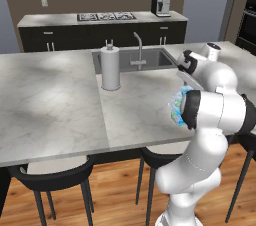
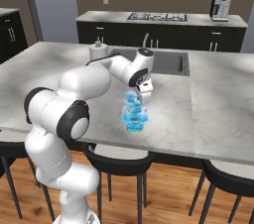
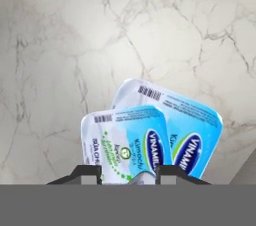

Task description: Stack the yogurt containers by placing the smaller containers on top of the larger containers.

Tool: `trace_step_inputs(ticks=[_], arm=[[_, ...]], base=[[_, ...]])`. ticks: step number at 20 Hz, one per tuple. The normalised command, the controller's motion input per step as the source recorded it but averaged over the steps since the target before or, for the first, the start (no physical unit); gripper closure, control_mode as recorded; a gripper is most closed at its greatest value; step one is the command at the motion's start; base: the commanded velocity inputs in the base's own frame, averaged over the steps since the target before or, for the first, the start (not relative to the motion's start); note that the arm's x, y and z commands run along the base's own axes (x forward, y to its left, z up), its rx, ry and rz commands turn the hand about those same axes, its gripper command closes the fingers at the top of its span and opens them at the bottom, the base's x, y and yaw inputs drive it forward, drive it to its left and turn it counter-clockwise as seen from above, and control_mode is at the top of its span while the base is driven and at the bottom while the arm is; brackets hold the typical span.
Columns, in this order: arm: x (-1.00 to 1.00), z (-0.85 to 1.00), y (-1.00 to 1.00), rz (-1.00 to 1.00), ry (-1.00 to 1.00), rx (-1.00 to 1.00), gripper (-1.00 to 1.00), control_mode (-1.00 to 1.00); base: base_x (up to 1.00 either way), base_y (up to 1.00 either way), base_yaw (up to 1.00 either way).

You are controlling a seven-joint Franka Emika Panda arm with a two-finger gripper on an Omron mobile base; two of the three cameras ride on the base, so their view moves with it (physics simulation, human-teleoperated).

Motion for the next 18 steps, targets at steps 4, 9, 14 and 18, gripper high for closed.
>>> trace_step_inputs(ticks=[4, 9, 14, 18], arm=[[-0.07, 0.00, 0.00, 0.00, 0.00, 0.00, 1.00, -1.00], [0.00, -0.04, 0.00, 0.00, 0.00, 0.00, 1.00, -1.00], [0.00, -0.13, 0.00, 0.00, 0.00, 0.00, 1.00, -1.00], [0.01, -0.08, 0.00, 0.00, 0.00, 0.00, 1.00, -1.00]], base=[[0.00, 0.00, 0.00], [0.00, 0.00, 0.00], [0.00, 0.00, 0.00], [0.00, 0.00, 0.00]])
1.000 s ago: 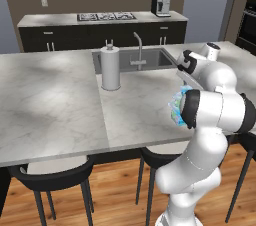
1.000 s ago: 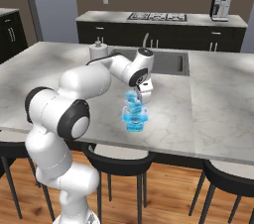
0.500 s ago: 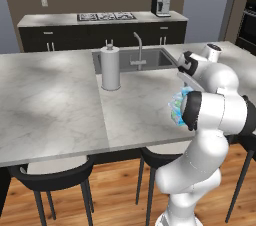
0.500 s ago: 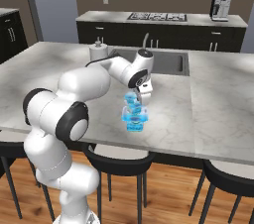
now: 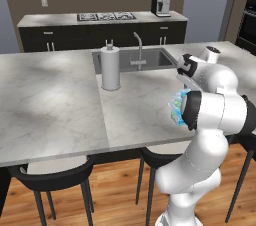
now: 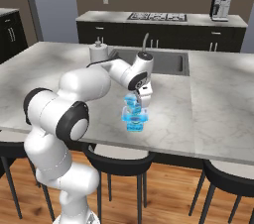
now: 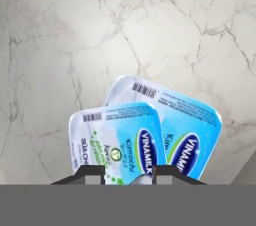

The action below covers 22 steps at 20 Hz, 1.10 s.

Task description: Stack the yogurt containers by placing the smaller containers on top of the larger containers.

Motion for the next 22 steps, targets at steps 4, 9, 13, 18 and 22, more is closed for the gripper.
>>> trace_step_inputs(ticks=[4, 9, 13, 18, 22], arm=[[0.03, -0.04, 0.00, 0.00, 0.00, 0.00, 1.00, -1.00], [0.01, -0.01, 0.00, 0.00, 0.00, 0.00, 1.00, -1.00], [0.09, 0.00, -0.03, 0.00, 0.00, 0.00, 1.00, -1.00], [0.22, 0.00, -0.13, 0.00, 0.00, 0.00, 1.00, -1.00], [0.23, 0.00, -0.21, 0.00, 0.00, 0.00, 1.00, -1.00]], base=[[0.00, 0.00, 0.00], [0.00, 0.00, 0.00], [0.00, 0.00, 0.00], [0.00, 0.00, 0.00], [0.00, 0.00, 0.00]])
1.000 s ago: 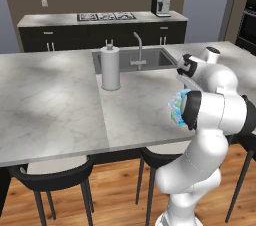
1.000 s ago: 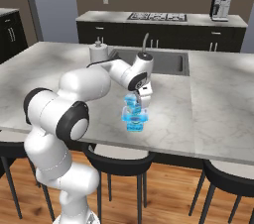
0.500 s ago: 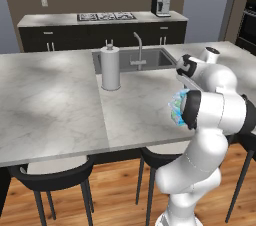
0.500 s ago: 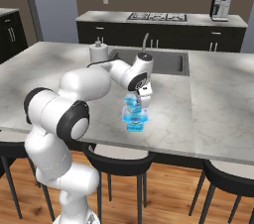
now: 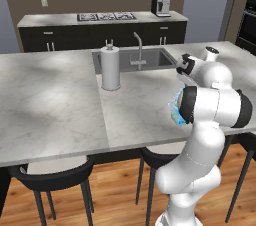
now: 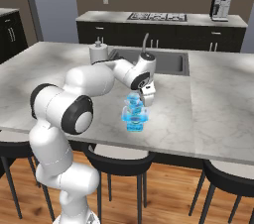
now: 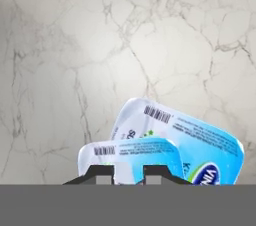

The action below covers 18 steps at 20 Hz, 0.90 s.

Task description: Stack the yogurt containers by placing the smaller containers on top of the larger containers.

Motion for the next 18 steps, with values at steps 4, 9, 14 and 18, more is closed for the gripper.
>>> trace_step_inputs(ticks=[4, 9, 14, 18], arm=[[0.21, -0.02, -0.11, 0.00, 0.00, 0.00, 1.00, -1.00], [0.17, -0.07, 0.00, 0.00, 0.00, 0.00, 1.00, -1.00], [0.09, -0.08, 0.00, 0.00, 0.00, 0.00, 1.00, -1.00], [0.07, -0.14, 0.00, 0.00, 0.00, 0.00, 1.00, -1.00]], base=[[0.00, 0.00, 0.00], [0.00, 0.00, 0.00], [0.00, 0.00, 0.00], [0.00, 0.00, 0.00]])
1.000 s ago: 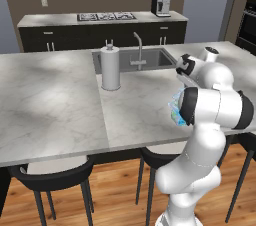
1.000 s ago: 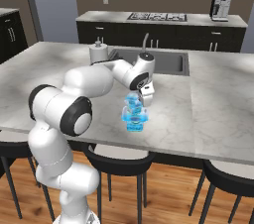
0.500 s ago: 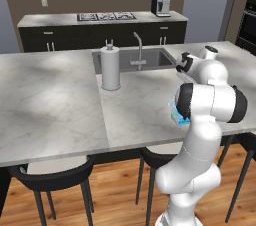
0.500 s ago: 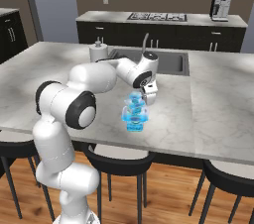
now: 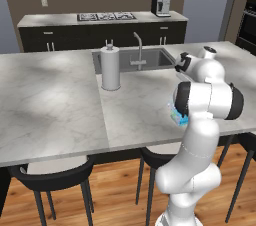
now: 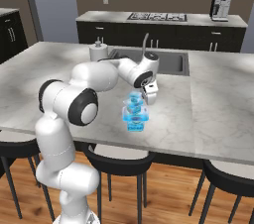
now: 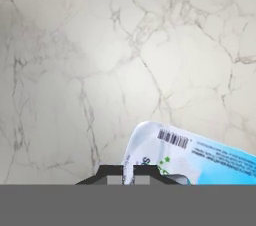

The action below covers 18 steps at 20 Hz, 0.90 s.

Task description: Stack the yogurt containers by placing the smaller containers on top of the larger containers.

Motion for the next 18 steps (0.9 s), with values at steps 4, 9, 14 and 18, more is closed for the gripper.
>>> trace_step_inputs(ticks=[4, 9, 14, 18], arm=[[0.02, -0.10, 0.00, 0.00, 0.00, 0.00, 1.00, -1.00], [0.00, -0.03, 0.00, 0.00, 0.00, 0.00, -1.00, -1.00], [0.00, 0.00, 0.00, 0.00, 0.00, 0.00, -1.00, -1.00], [0.00, 0.04, -0.04, 0.00, 0.00, 0.00, -1.00, -1.00]], base=[[0.00, 0.00, 0.00], [0.00, 0.00, 0.00], [0.00, 0.00, 0.00], [0.00, 0.00, 0.00]])
